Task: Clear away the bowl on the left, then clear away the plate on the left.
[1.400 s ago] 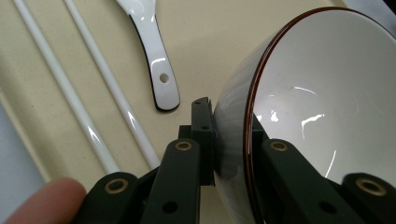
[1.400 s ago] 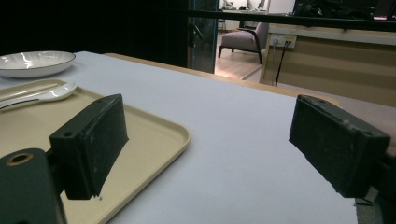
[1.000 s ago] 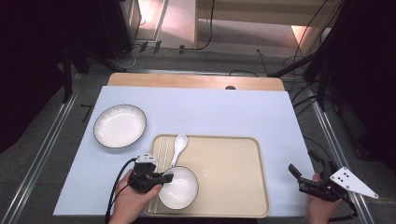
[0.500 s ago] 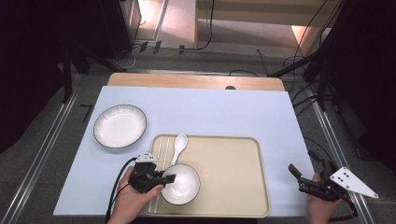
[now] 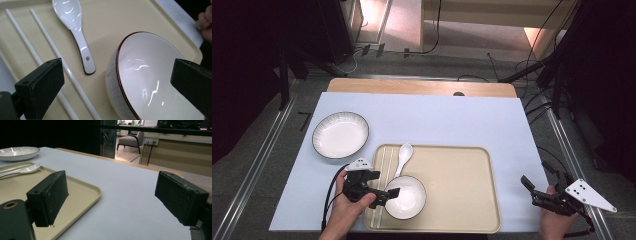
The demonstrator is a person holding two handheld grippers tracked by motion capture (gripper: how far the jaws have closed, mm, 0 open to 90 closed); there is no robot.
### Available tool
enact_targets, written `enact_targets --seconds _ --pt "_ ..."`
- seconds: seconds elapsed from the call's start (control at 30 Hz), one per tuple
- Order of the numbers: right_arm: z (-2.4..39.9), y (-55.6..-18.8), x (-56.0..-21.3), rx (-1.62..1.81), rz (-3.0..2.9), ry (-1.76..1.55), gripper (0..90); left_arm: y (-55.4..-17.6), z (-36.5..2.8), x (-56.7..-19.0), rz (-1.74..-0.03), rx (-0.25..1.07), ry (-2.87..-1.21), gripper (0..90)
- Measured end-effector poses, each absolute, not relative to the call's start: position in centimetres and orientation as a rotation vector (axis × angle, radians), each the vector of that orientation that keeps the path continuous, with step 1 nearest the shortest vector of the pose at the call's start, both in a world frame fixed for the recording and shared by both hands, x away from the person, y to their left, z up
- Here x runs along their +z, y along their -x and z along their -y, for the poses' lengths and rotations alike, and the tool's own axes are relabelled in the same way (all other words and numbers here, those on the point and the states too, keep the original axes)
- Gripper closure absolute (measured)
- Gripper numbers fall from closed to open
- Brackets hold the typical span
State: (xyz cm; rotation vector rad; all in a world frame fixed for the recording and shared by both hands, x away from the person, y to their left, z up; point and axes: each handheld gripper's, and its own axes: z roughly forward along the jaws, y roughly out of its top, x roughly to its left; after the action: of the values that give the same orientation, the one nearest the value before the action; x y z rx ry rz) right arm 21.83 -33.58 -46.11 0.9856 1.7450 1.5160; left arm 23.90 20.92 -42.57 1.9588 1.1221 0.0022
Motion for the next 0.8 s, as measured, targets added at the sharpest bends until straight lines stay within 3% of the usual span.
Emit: enact_targets --seconds 0.8 --pt "33.8 -21.8 -46.0 1.525 -1.73 -0.989 11.9 -25.7 -25.9 -40.6 -1.172 0.193 -1.817 0.0"
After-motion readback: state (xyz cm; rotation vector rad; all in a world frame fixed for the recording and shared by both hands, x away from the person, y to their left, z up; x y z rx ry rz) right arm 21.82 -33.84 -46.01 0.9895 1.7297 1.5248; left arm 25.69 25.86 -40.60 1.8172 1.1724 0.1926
